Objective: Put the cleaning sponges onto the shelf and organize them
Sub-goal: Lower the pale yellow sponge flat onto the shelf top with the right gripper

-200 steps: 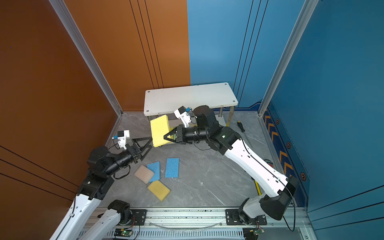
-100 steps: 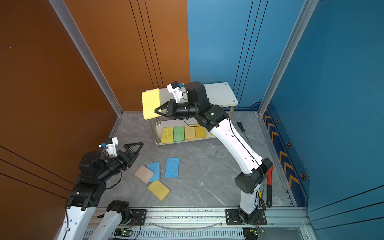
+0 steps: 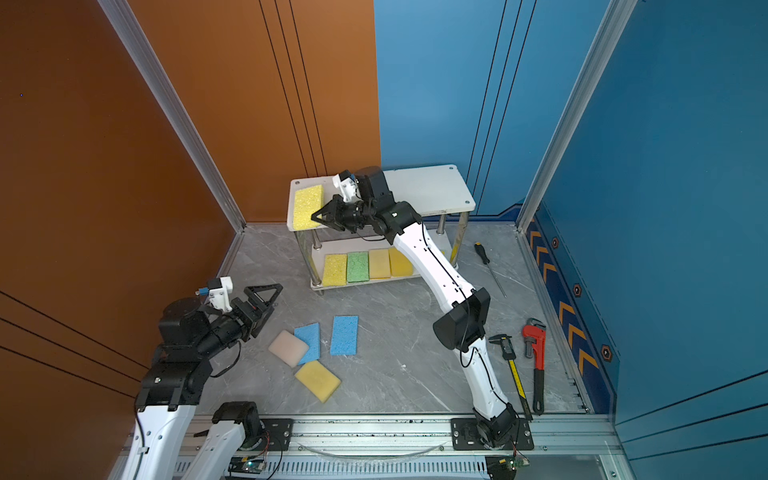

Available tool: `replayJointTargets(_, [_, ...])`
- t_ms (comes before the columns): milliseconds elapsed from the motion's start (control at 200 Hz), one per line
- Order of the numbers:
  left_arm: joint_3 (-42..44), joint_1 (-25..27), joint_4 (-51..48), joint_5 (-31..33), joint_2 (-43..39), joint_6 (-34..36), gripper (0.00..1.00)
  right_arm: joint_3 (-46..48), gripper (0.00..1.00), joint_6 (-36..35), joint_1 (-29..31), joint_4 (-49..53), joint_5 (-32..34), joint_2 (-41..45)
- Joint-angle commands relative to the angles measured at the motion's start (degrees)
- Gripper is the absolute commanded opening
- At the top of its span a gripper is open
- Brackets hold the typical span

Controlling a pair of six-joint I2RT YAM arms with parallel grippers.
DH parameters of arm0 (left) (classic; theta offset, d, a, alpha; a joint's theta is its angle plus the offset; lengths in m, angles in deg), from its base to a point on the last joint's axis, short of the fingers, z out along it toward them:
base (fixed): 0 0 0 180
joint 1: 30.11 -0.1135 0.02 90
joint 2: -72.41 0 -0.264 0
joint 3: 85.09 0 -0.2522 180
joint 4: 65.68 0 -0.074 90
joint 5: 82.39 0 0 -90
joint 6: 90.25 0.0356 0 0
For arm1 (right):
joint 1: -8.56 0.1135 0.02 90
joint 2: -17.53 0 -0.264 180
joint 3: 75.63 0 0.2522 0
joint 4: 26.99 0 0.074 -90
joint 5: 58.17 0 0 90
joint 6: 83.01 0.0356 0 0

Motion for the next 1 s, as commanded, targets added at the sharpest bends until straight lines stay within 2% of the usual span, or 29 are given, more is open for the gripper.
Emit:
replayJointTargets(0, [-0.64, -1.3, -0.77, -3.46, -0.01, 0.52, 0.98, -2.21, 0.09, 0.6, 0.4, 0.42, 1.15, -0.85])
replayJointTargets(170, [-0.71, -2.76, -1.21, -4.97, -0.1, 0.39, 0.98, -2.19, 0.11, 1.51, 0.22, -0.93, 2.62, -1.54])
replayJointTargets(205, [-0.63, -3.08, -1.21, -5.33, -0.1, 0.47, 0.98, -2.17, 0.17, 1.93, 0.23, -1.47, 2.64, -1.61])
replayJointTargets(255, [-0.56, -3.42, -1.16, -5.77, -0.08, 0.5, 0.98, -2.33, 0.3, 2.32, 0.14, -1.84, 3.02, -1.68])
replayJointTargets(405, [-0.89, -4.43, -1.21, -6.93, 0.06, 0.45, 0.98, -2.22, 0.5, 2.9, -0.21, -1.83, 5.05, -1.63])
replayJointTargets(621, [-1.14, -5.33, -1.36, -8.09, 0.0, 0.34, 0.98, -1.88, 0.52, 1.81, -0.4, 0.47, 9.66, -0.51])
replayJointTargets(866, [-1.39, -5.92, -1.31, -8.83, 0.59, 0.04, 0.98, -1.41, 0.59, -9.29, 1.86, 6.43, 17.32, 1.62])
replayJointTargets(991, [-1.76, -6.09, -1.32, -9.39, 1.03, 0.06, 0.98, -1.14, 0.65, -12.79, 2.46, 6.81, 19.79, 1.3])
